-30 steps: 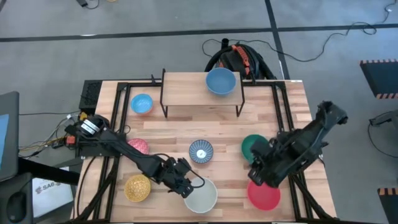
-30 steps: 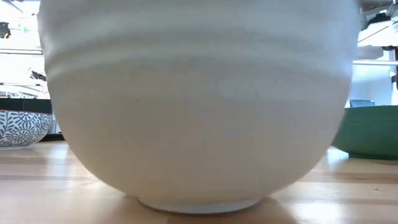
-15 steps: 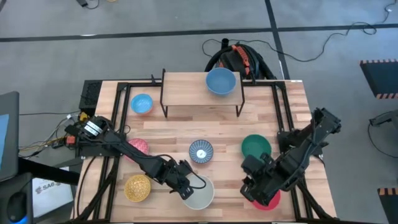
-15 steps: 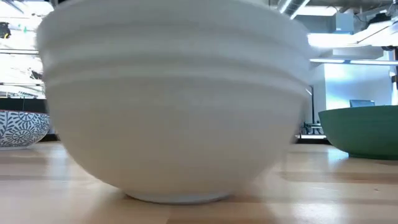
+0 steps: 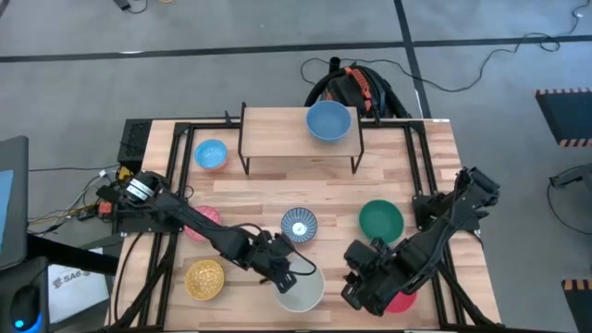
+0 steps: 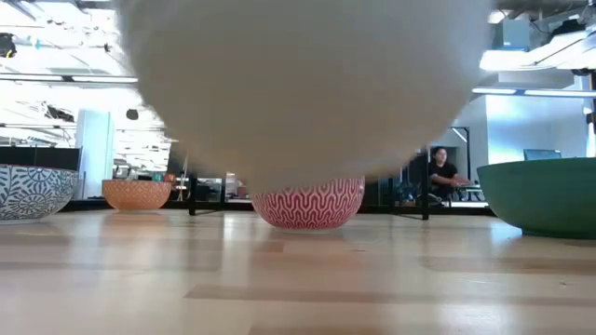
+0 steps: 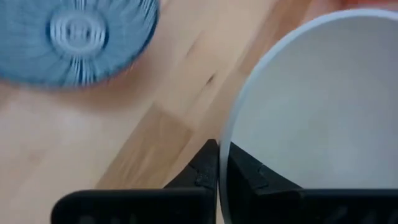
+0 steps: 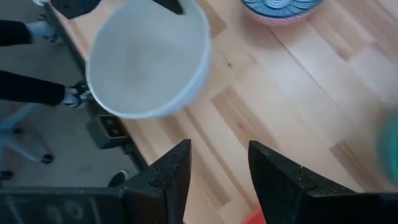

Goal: Place and stack bowls onto a shelf
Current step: Stack the white bowl on top of the blue bowl on the shelf

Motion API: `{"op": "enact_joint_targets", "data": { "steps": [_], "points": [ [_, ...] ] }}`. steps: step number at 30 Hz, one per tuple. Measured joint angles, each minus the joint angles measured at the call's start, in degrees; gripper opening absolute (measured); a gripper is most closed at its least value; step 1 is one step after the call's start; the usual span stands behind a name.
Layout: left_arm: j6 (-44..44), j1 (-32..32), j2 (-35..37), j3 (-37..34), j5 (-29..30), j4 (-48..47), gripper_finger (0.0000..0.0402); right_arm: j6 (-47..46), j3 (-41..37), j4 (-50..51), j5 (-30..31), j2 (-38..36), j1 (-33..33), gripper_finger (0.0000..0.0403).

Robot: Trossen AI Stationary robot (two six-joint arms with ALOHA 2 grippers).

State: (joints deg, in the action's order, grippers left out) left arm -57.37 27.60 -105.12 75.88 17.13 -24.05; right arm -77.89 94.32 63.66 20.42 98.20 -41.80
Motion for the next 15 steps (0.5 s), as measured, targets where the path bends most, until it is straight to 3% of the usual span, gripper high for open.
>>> {"op": "enact_joint_targets", "data": {
  "steps": [10,15],
  "points": [
    [21.8,-0.9,0.2,14.5,18.9,-8.3,0.0,10.2,0.0,-0.6,1.3,-5.3,6.9,0.0188],
    [25.5,-2.9,0.2,16.9,21.1,-10.7,0.0,19.8,0.0,-2.7,1.3,-5.2,9.8,0.0194]
  ]
}}
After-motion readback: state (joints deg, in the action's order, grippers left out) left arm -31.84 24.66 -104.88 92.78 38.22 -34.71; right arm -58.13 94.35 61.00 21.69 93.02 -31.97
